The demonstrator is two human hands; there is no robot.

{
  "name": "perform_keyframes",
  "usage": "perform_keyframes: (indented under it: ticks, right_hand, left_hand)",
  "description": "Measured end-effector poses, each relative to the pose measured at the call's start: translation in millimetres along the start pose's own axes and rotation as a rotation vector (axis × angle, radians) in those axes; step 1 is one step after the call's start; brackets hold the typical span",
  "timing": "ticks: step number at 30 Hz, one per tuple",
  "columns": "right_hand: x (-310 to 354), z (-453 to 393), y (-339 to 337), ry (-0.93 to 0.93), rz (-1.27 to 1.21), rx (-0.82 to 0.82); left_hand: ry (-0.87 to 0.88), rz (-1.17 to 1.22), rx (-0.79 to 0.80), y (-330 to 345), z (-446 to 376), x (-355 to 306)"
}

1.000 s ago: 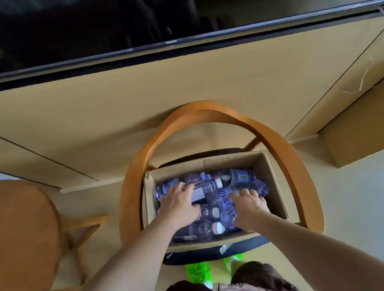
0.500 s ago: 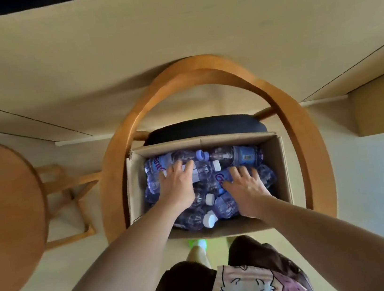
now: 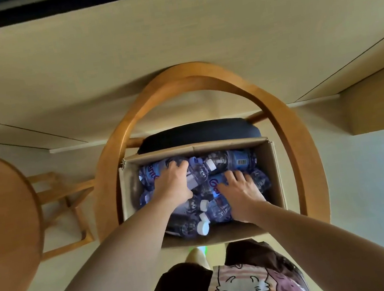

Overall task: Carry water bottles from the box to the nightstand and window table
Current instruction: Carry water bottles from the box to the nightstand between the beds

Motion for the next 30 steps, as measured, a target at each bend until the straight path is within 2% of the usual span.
perform_keyframes:
  ticks: [5, 11, 15, 19, 23, 26, 30]
  right_hand:
    - [3.3, -3.7, -24.4, 0.181, -0.188, -0.011]
    - [1.2, 0.6, -69.9, 0.498, -0.560, -0.111]
    - [0.0, 20.4, -96.2, 0.732, -0.948, -0.282]
    - [6.7, 50.8, -120.5, 0.886, -1.350, -0.496]
    - [8.8, 90.7, -147.5, 0.941, -1.626, -0.657]
    - [10.1, 129.1, -161.9, 0.980, -1.822, -0.835]
    - [13.6, 190.8, -164.6, 1.019, -1.882, -1.055]
  left_hand:
    - [-0.141, 0.204, 0.060, -23.1, -3.6, 5.4]
    - [-0.137, 0.353, 0.145, -72.7, -2.0, 9.5]
    - [-0.170, 0.647, 0.176, -114.2, 1.1, -1.6]
    - [-0.183, 0.889, 0.371, -154.9, 18.0, -24.9]
    - [-0.018, 1.039, 0.433, -182.5, 36.5, -57.7]
    - [0.144, 1.009, 0.355, -192.4, 58.2, -87.3]
    - [0.290, 0.938, 0.274, -198.6, 93.6, -130.3]
Point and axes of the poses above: each hand's wrist, its own z-axis away from the middle knuckle, its own y-axis out of the palm, x = y × z, the point moved 2 cm from there along -z, towards the middle knuckle, and after that the axes turned 11 degrees about -x, right-handed, at the moved point
